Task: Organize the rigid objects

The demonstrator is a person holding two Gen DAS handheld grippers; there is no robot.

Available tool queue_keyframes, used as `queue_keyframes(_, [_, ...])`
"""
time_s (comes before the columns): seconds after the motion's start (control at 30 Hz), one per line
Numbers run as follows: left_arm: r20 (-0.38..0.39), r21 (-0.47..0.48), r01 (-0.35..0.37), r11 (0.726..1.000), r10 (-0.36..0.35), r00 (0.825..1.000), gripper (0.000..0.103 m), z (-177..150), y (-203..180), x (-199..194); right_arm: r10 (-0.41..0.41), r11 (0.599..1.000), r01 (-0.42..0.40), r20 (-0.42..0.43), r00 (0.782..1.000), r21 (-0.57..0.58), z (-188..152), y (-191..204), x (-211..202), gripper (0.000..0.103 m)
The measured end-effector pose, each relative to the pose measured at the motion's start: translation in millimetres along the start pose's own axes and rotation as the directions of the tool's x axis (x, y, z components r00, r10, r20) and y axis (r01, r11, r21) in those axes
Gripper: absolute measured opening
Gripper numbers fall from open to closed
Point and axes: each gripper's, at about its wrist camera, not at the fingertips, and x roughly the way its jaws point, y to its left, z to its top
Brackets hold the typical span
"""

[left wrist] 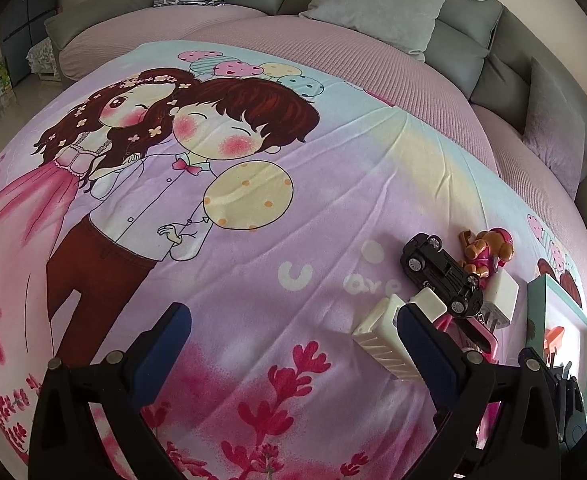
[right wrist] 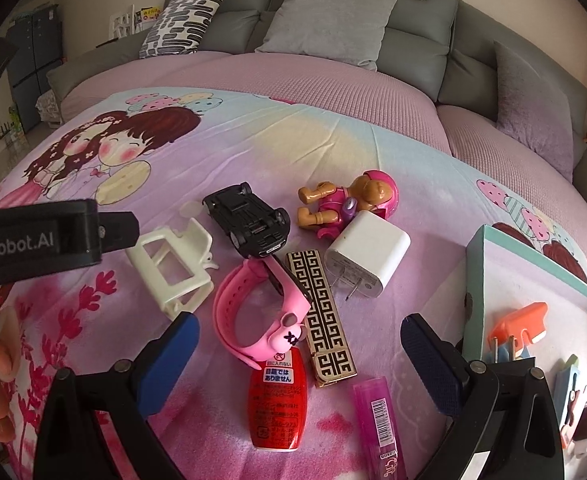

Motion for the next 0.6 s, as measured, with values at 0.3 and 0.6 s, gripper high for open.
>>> queue_keyframes(0.3, [-0.028, -0.012, 0.015, 1.000, -0.016, 0.999, 0.103, -1, 0, 2, 0.006, 0.999, -0.005, 0.019, 1.000, -0.047, 2, 10, 6, 0.091])
queue_keyframes(0.6, [-0.047, 0.017, 0.048, 0.999, -0.047, 0.998, 0.103, -2, -10, 5, 0.039, 0.999, -0.038, 0.033, 0.999, -0.035, 2, 9, 4, 0.070])
